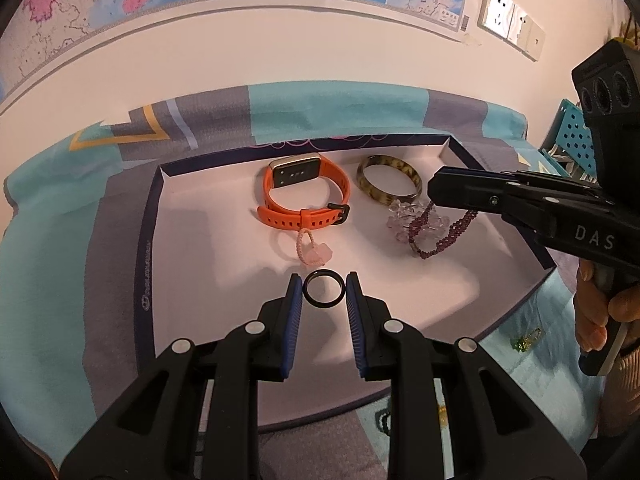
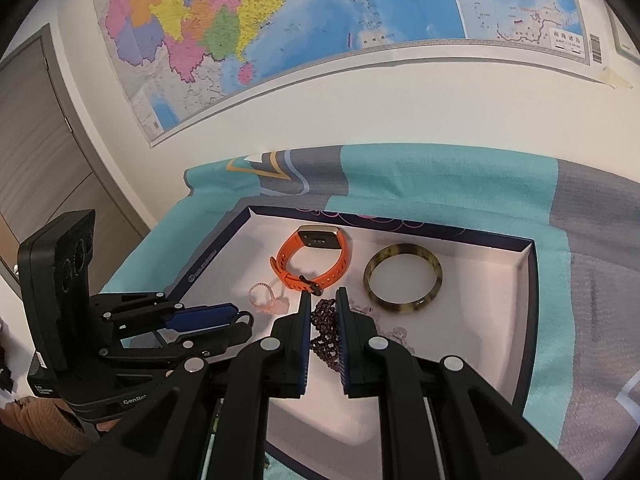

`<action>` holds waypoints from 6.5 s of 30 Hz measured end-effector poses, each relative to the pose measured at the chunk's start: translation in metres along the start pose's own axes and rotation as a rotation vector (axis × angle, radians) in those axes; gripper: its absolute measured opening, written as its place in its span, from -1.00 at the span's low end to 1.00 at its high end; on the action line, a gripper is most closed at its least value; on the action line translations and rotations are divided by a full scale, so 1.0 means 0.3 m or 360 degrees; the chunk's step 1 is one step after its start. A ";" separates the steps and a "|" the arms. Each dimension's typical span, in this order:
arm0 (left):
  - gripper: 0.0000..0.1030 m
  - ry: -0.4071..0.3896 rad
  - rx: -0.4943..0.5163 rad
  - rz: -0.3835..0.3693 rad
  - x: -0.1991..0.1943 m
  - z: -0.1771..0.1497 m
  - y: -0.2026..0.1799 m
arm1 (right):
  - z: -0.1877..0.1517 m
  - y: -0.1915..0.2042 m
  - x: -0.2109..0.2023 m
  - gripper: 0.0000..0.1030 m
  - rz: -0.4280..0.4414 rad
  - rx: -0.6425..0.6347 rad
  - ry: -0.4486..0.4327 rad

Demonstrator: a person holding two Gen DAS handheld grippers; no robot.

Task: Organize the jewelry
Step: 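Lower the ring and necklace into the box and open both grippers, then move the left gripper to the green bead pendant while the right approaches the gold pendant, then grasp the green bead pendant with the left gripper while the right grasps the gold pendant, then lift the green pendant with the left gripper while the right lifts the gold pendant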

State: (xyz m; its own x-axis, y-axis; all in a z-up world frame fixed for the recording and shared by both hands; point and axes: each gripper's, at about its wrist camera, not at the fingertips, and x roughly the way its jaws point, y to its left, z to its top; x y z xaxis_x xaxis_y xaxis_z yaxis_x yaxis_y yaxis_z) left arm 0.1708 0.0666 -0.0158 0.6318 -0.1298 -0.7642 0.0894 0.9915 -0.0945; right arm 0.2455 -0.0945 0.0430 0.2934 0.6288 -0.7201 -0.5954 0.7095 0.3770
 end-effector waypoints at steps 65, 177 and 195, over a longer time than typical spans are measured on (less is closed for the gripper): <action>0.00 -0.0013 0.0071 -0.0163 -0.187 -0.258 -0.028 | -0.324 0.059 -0.220 -0.41 -0.0138 -0.0084 0.0056; -0.66 0.0055 0.0065 -0.0166 -0.146 -0.306 -0.079 | -0.392 0.104 -0.217 -0.81 -0.0235 -0.0072 0.0080; -0.68 -0.0063 0.0065 -0.0176 -0.223 -0.266 -0.088 | -0.325 0.131 -0.232 -0.81 -0.0222 -0.0140 0.0004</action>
State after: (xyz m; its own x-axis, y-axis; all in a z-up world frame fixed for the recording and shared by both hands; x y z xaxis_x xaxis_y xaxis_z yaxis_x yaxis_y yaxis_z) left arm 0.0646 0.0497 -0.0131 0.6462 -0.2392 -0.7247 0.1909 0.9701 -0.1501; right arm 0.1286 -0.1414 0.0512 0.3762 0.5252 -0.7633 -0.6121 0.7593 0.2208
